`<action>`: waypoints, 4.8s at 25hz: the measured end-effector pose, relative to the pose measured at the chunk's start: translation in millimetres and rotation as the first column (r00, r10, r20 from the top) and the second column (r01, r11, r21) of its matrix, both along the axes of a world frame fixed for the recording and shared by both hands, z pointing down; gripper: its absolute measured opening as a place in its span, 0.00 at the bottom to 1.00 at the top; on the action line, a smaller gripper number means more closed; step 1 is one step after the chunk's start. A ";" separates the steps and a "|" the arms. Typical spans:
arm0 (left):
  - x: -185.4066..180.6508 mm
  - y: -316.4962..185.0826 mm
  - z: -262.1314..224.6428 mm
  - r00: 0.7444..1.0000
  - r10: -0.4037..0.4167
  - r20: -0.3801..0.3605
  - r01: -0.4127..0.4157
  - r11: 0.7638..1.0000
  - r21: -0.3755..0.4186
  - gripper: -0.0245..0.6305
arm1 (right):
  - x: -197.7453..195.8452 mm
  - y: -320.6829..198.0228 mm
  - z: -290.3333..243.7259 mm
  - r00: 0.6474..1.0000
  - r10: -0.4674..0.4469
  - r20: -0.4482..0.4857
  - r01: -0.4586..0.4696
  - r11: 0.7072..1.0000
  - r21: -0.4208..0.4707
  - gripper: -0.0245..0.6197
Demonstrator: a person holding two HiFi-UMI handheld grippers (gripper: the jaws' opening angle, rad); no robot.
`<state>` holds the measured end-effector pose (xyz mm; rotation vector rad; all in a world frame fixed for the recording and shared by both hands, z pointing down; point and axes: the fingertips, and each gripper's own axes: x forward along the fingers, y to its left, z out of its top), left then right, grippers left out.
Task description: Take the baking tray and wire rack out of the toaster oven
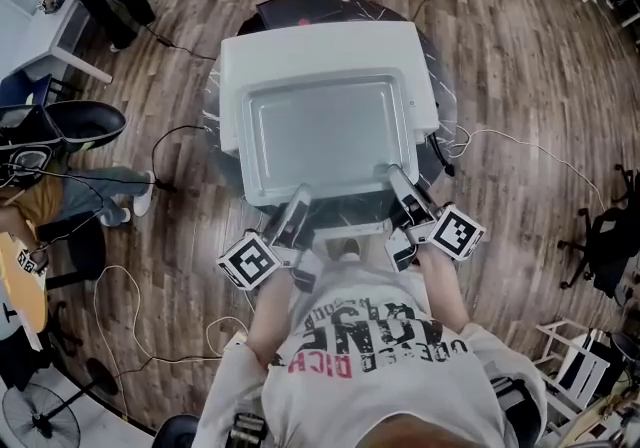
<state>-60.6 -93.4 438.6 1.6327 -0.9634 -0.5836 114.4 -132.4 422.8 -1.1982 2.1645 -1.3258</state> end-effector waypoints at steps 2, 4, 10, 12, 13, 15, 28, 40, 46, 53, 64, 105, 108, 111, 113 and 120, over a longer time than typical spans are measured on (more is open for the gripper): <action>-0.9 -9.0 -4.5 1.000 0.018 0.009 -0.017 1.000 -0.010 0.19 | -0.1 -6.4 -2.6 1.000 0.012 0.003 -0.012 1.000 0.003 0.21; -3.3 -16.8 -6.8 0.999 0.030 0.032 -0.029 0.999 -0.020 0.19 | -0.6 -12.5 -4.8 1.000 0.026 0.011 -0.026 1.000 0.009 0.22; -5.1 -41.3 -8.4 0.999 0.040 0.038 -0.038 0.998 -0.046 0.19 | -2.1 -35.7 -9.5 0.997 0.073 0.004 -0.073 0.997 0.030 0.21; -6.5 -49.2 -10.6 0.999 0.042 0.029 -0.041 0.998 -0.043 0.19 | -2.7 -43.4 -11.8 0.996 0.090 0.005 -0.090 0.995 0.035 0.21; -7.0 -52.8 -11.3 0.999 0.044 0.023 -0.043 0.998 -0.041 0.20 | -2.6 -46.7 -12.1 0.995 0.099 0.008 -0.099 0.995 0.033 0.21; -7.1 -59.3 -11.6 0.999 0.049 0.012 -0.048 0.998 -0.042 0.20 | -1.9 -51.7 -10.9 0.993 0.119 0.017 -0.119 0.993 0.019 0.21; -8.9 -79.2 -3.0 0.994 0.077 -0.080 -0.083 0.994 -0.069 0.29 | 5.6 -57.1 1.1 0.980 0.197 -0.016 -0.198 0.977 -0.075 0.22; -8.7 -81.9 1.9 0.977 0.100 -0.191 -0.125 0.984 -0.125 0.29 | 8.5 -53.0 6.0 0.967 0.254 0.000 -0.252 0.960 -0.123 0.22; -9.1 -82.7 2.8 0.968 0.094 -0.231 -0.128 0.982 -0.136 0.29 | 11.9 -49.9 11.1 0.965 0.262 -0.020 -0.262 0.955 -0.141 0.23; -9.0 -82.6 2.8 0.973 0.100 -0.207 -0.125 0.986 -0.111 0.29 | 4.0 -55.6 3.4 0.978 0.208 0.006 -0.206 0.974 -0.096 0.23; -3.6 -72.1 -12.7 0.974 0.136 -0.183 -0.139 0.990 -0.003 0.37 | -6.3 -43.9 -3.9 0.988 0.148 0.032 -0.146 0.987 -0.063 0.36; -22.3 -15.5 81.8 0.990 -0.139 -0.026 0.141 0.987 0.075 0.33 | -11.1 13.9 84.8 0.993 0.109 0.034 -0.109 0.994 -0.008 0.31; -24.3 -42.5 100.1 0.992 -0.125 -0.018 0.126 0.990 0.067 0.33 | -15.3 10.4 92.0 0.988 0.139 0.060 -0.138 0.990 -0.019 0.31; -29.4 -71.4 120.6 0.993 -0.116 -0.012 0.117 0.992 0.054 0.33 | -23.8 7.2 98.4 0.986 0.151 0.073 -0.149 0.988 -0.030 0.31; -30.0 -89.8 136.1 0.994 -0.109 -0.001 0.109 0.994 0.030 0.34 | -25.1 5.5 104.8 0.983 0.169 0.073 -0.166 0.985 -0.042 0.31; -31.3 -129.5 164.5 0.988 -0.153 -0.027 0.151 0.987 -0.057 0.37 | -17.0 17.1 118.4 0.975 0.218 0.038 -0.214 0.973 -0.090 0.31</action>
